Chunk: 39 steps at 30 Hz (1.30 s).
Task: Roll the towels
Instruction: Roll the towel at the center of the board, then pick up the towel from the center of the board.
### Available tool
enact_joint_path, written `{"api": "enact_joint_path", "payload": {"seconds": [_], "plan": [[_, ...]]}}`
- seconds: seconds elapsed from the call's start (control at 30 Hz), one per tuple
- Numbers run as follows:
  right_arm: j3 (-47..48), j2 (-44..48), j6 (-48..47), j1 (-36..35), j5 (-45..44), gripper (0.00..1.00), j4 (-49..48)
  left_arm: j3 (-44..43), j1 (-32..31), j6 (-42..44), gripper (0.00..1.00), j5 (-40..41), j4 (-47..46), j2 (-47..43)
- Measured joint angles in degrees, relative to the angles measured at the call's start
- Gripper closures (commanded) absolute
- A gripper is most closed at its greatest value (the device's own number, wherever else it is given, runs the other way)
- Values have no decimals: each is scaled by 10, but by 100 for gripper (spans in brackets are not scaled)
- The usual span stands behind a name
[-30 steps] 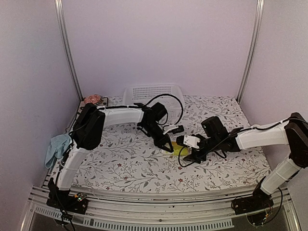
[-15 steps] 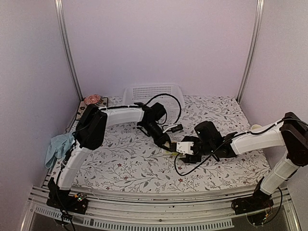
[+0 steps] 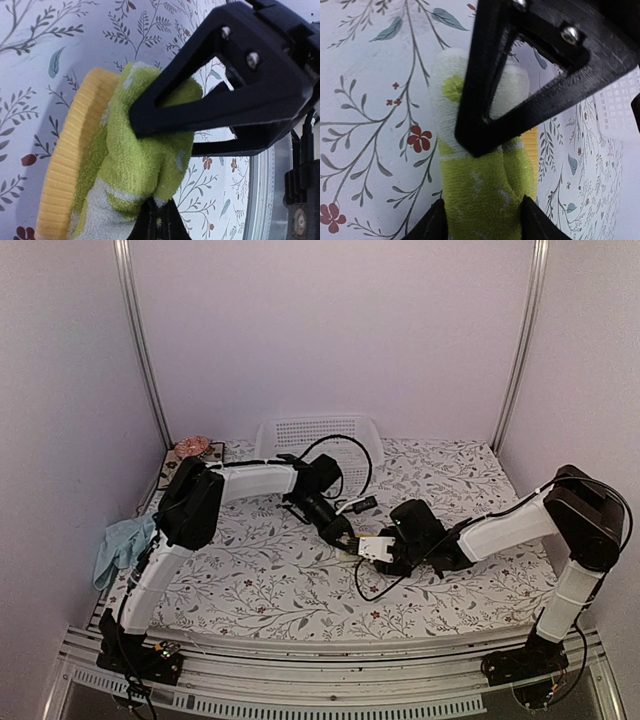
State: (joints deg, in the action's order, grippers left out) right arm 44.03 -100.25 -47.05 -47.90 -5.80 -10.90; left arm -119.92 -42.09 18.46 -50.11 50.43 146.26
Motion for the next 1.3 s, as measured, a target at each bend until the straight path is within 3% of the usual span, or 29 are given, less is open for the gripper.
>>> {"api": "enact_joint_path", "payload": {"seconds": [0.1,0.2,0.5,0.83,1.07,1.3], "plan": [[11,-12,7,0,-11,82,1,0,1,-1,88,-2,0,0],[21,-17,12,0,-10,88,14,3,2,-1,81,-3,-1,-2],[60,-18,25,15,71,89,86,150,3,-1,63,79,-77,-116],[123,-22,26,33,189,88,225,245,16,-7,58,212,-147,-214],[164,-46,24,35,236,87,292,257,18,-19,49,202,-181,-226],[179,-60,24,37,240,87,301,241,18,-28,37,127,-175,-191]]}}
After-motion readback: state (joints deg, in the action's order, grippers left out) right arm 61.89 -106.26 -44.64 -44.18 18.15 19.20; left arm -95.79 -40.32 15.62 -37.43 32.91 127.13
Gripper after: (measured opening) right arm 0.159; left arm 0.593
